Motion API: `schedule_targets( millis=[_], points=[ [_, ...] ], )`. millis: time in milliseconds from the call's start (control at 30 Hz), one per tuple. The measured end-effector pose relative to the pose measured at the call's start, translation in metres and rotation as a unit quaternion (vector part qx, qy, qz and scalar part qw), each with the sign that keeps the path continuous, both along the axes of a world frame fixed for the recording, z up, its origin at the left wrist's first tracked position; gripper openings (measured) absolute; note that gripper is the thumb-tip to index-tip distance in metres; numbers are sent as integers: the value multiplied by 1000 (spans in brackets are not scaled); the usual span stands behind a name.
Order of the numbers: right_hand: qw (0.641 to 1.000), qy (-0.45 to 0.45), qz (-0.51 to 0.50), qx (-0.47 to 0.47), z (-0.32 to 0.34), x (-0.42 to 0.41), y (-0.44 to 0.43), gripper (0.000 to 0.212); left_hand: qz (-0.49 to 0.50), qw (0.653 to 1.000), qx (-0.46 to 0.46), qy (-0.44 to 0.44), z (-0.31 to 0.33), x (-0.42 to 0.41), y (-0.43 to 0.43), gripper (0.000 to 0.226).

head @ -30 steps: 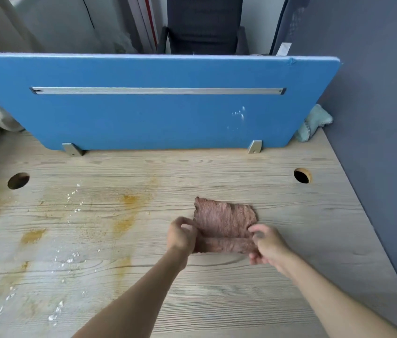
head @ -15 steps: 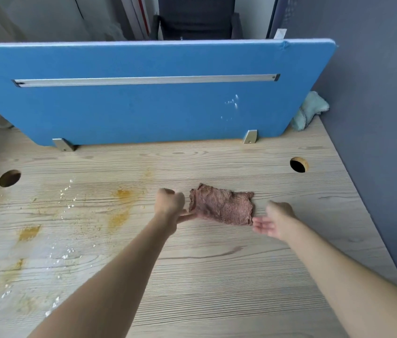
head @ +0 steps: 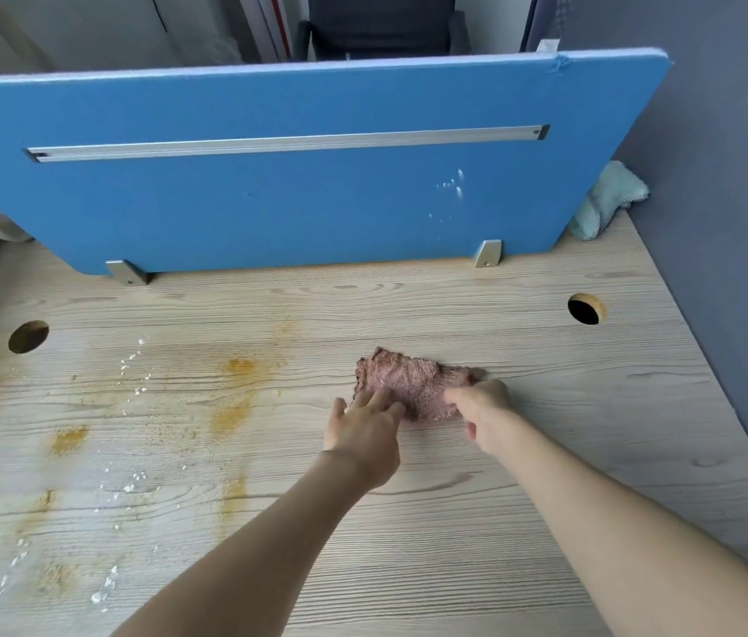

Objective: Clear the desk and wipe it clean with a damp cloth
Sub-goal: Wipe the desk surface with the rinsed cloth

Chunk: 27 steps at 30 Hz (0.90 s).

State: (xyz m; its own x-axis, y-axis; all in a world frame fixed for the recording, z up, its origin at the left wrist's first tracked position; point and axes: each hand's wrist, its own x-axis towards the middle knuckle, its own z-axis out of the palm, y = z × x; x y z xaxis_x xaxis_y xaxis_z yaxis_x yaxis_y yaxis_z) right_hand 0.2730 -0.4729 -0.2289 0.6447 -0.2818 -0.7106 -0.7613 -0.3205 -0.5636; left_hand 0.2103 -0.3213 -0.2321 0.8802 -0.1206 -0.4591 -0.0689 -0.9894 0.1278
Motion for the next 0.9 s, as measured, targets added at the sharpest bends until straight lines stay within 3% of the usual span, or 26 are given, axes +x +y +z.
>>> schedule_targets(
  millis=[67, 167, 233, 300, 367, 467, 567, 667, 800, 900],
  points=[
    [997, -50, 35, 39, 6, 3, 18, 22, 9, 1000, 3, -7, 1, 2, 8, 53],
    [968, -126, 201, 77, 17, 0, 44, 14, 18, 1000, -16, -12, 3, 2, 25, 49],
    [953, -149, 263, 28, 21, -3, 50, 28, 46, 998, -39, -22, 4, -1, 37, 45],
    [934, -172, 302, -86, 14, -1, 45, 30, 113, 990, -55, -72, 6, -5, 46, 31],
    [886, -141, 402, -182, 4, -3, 37, 48, 183, 967, -77, -162, 5, -7, 53, 18],
    [840, -55, 493, -219, -11, -3, 33, 86, 132, 950, -150, -241, -2, -1, 49, 27],
    [816, -41, 517, -255, -17, -6, 39, 104, 40, 975, -166, -144, -10, 8, 31, 59],
    [799, -46, 514, -308, -16, -10, 48, 108, -3, 994, -88, -60, -28, 10, 27, 66],
    [770, -39, 543, -332, -11, 4, 57, 118, 13, 999, -31, -39, -35, 21, 45, 73],
    [775, -40, 547, -314, -11, 16, 64, 120, 82, 996, -20, -40, -29, 39, 61, 74]
  ],
)
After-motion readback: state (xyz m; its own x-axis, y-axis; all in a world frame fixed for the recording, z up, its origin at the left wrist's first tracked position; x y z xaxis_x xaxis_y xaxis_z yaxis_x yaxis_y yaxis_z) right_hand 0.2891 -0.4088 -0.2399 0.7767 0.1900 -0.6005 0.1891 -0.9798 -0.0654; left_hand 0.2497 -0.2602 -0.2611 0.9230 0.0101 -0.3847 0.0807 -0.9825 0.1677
